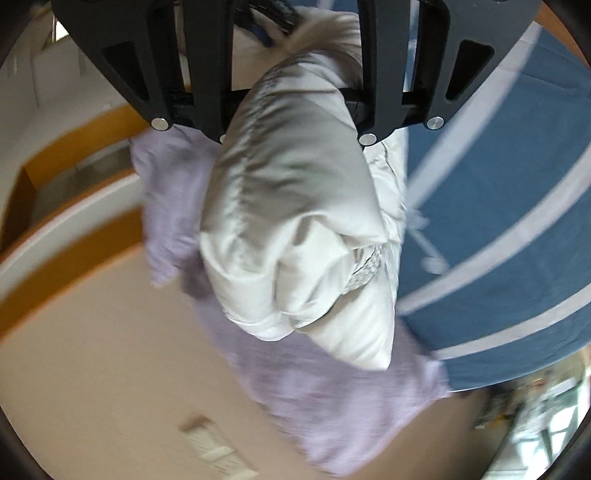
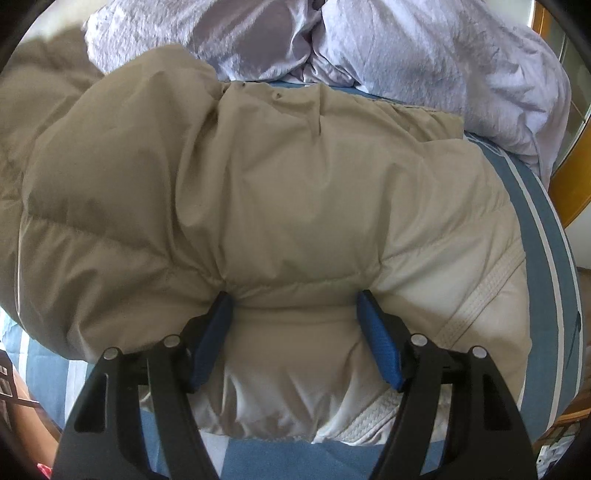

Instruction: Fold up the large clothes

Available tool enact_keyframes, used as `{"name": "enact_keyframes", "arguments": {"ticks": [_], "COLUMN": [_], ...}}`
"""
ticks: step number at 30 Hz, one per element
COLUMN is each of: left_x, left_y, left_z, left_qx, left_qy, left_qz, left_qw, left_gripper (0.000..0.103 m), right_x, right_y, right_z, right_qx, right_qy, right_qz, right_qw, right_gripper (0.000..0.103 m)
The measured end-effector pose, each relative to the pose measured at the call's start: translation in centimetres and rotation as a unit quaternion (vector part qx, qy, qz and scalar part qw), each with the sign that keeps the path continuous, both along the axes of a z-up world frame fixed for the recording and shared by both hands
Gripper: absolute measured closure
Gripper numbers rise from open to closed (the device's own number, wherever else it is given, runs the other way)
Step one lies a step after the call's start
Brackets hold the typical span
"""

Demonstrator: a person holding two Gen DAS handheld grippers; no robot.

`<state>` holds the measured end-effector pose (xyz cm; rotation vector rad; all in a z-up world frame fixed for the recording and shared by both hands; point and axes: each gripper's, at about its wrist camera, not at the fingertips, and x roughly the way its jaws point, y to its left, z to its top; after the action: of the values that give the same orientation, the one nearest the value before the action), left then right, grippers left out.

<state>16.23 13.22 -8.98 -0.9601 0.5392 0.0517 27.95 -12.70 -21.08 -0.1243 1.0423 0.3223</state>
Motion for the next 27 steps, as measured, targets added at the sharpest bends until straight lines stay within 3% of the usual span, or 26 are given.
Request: {"name": "enact_keyframes", "arguments": {"ticks": [5,10,23,27], "left_x": [1.4,2.9,6.6,7.1], "left_y": [-4.9,-9.9,-18.6,-20.4], "left_z": [2.6,3.2,0.9,0.2], "left_qx": [0.019,0.036,0.082,0.105], "left_qy": [-0.027,-0.029,0.018,0.031], "left_qz": [-0.068,-0.133,-0.247,-0.27], "left_qw": [0.9971,0.99,0.9655,0.9567], "left_gripper": [0.077,0.077,0.077,0.077], "right_x": [0.1,0.1,-0.4,-1.1], "right_y": [-0.4,-1.0,-4.0,-5.5], "right_z": [-0.1,-0.1,0.8,1.6], "right_qx": [0.009,0.021,0.093,0.09], "right_qy": [0.003,0.001,-0.002,-0.013], "right_qz": [-0.004,-0.003,-0.007,-0.009], "right_qw": [1.0,1.0,0.996,0.996], "right_gripper": [0.033,0.033,0.036,0.037]}}
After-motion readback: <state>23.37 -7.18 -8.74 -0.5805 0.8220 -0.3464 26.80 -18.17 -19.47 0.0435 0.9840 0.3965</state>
